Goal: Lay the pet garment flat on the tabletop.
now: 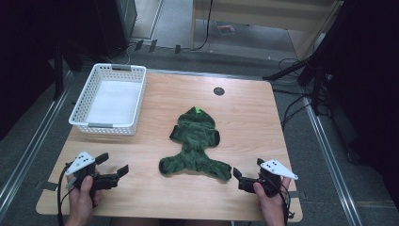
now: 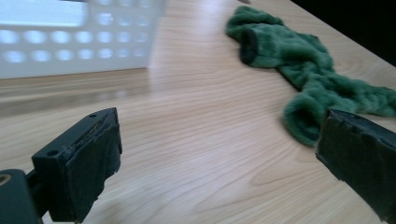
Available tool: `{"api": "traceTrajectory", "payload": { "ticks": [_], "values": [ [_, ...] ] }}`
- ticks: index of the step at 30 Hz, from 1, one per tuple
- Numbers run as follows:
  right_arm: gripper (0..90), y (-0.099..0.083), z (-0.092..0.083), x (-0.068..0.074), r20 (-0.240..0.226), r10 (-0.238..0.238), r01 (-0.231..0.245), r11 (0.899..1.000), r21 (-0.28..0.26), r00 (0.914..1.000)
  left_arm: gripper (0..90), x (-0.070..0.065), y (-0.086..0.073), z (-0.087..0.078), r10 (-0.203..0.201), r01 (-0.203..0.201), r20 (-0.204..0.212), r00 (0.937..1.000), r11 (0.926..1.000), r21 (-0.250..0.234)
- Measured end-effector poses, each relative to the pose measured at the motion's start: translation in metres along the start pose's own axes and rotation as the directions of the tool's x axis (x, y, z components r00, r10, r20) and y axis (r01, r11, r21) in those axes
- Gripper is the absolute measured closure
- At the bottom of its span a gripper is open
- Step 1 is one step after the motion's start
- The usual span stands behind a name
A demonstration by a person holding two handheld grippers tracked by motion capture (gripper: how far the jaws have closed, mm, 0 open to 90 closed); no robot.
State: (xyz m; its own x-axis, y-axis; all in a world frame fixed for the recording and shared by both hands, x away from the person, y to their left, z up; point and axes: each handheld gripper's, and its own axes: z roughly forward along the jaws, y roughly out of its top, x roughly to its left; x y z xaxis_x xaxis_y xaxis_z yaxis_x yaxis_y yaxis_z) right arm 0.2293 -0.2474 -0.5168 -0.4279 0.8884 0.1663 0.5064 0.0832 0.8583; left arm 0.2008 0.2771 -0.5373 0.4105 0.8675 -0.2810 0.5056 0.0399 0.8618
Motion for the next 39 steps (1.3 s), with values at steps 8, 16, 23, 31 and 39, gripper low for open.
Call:
{"api": "traceTrajectory", "payload": {
  "ticks": [8,16,23,31,39],
  "values": [
    [0.0,-0.004,-0.009,-0.017,0.047,0.012,-0.012,1.0,0.001,0.9988,0.0,0.032,-0.007,-0.027,0.008,-0.009,-0.066,0.9978,1.0,-0.004],
    [0.0,-0.012,-0.021,-0.041,0.099,0.053,-0.052,0.999,-0.012,0.9937,0.0,0.059,-0.013,-0.05,-0.022,0.02,-0.124,0.992,0.9996,-0.02],
    [0.0,-0.023,-0.033,-0.066,0.149,0.082,-0.081,0.997,-0.011,0.9854,0.0,0.078,-0.015,-0.062,-0.056,0.05,-0.167,0.9844,0.998,-0.04],
    [0.0,-0.037,-0.041,-0.09,0.202,0.115,-0.12,0.993,0.014,0.9727,0.0,0.102,-0.016,-0.078,-0.133,0.115,-0.21,0.9687,0.9889,-0.093],
    [0.0,-0.04,-0.039,-0.095,0.195,0.146,-0.151,0.988,0.012,0.9699,0.0,0.101,-0.018,-0.067,-0.112,0.103,-0.204,0.9725,0.9933,-0.052]
  ]
}}
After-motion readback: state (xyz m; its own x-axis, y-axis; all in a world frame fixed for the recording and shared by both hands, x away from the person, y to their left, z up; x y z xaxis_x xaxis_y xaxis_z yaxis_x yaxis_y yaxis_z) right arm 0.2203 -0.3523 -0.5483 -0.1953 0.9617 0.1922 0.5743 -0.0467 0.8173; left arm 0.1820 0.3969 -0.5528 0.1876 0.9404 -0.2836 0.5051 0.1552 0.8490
